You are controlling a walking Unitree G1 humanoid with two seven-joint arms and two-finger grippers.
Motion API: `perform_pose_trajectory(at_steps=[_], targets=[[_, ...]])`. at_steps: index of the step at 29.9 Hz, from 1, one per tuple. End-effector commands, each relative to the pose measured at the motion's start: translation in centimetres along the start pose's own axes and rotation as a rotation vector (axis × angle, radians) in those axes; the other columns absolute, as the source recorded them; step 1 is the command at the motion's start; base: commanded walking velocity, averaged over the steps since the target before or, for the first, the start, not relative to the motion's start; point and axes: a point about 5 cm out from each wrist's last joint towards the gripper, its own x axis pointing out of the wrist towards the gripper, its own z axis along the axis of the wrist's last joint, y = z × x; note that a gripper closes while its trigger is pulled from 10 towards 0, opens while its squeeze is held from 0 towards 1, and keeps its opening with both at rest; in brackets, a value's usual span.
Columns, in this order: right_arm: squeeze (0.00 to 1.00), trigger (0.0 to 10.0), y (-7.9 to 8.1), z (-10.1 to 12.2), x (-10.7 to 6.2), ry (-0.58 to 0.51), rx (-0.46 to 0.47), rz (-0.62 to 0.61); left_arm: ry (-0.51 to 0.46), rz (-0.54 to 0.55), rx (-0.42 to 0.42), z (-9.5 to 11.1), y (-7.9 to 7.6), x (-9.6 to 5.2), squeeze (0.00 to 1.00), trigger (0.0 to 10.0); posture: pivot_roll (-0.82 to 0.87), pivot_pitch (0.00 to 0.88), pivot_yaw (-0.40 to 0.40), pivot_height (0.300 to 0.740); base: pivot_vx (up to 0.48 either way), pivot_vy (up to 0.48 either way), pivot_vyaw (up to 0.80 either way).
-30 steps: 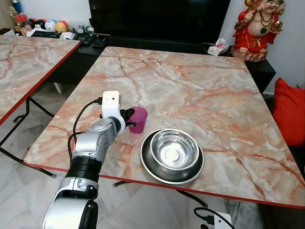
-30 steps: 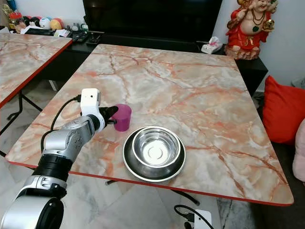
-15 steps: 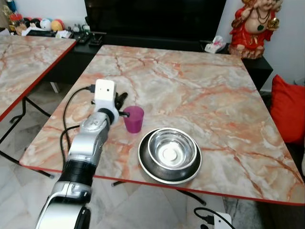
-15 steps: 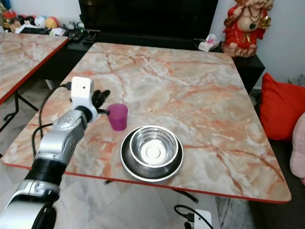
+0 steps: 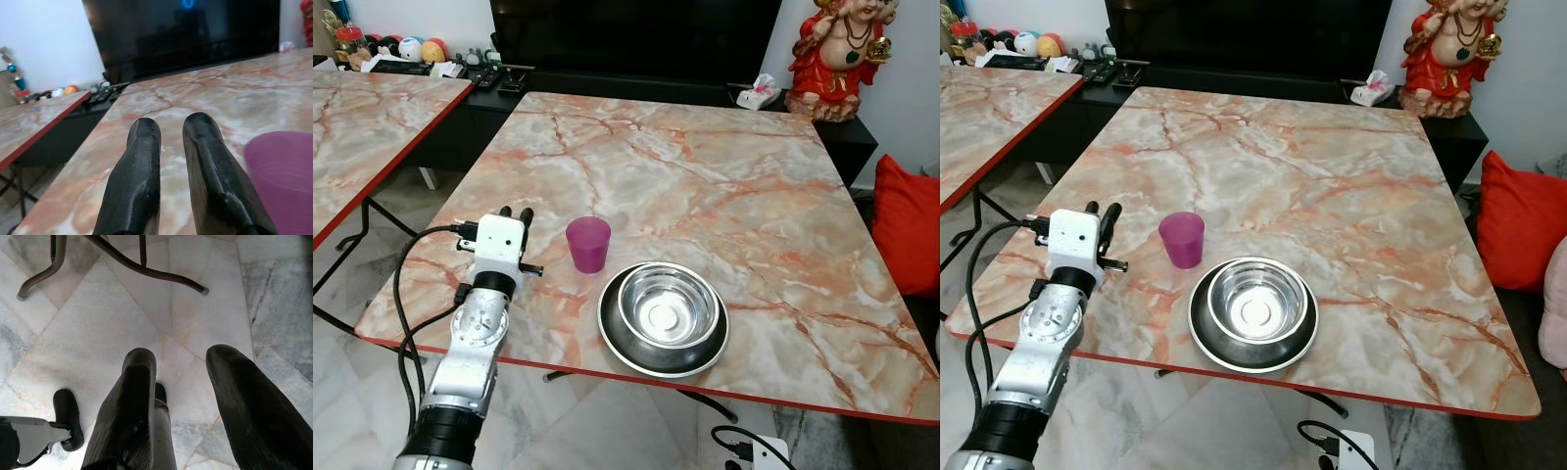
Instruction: Setting the table
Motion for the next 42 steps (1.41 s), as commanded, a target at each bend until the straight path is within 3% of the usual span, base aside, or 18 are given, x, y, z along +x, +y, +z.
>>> perform_pose_trajectory(at_steps=[1,42], targets=[[0.00,10.0,-0.14,-0.38,-0.13,0.009,0.015,-0.013,-0.041,-0.002,-0.014,0.62,-0.24,0.18,0.00,10.0,0.13,0.000,-0.042,0.740,0.000,0.461,0.00],[0.00,10.0,-0.02,-0.36,-0.10,0.013,0.007,-0.005,-0.103,0.013,0.002,1.44,-0.54,0.58,0.00,10.0,0.13,0.000,-0.038,0.740,0.000,0.468,0.00]])
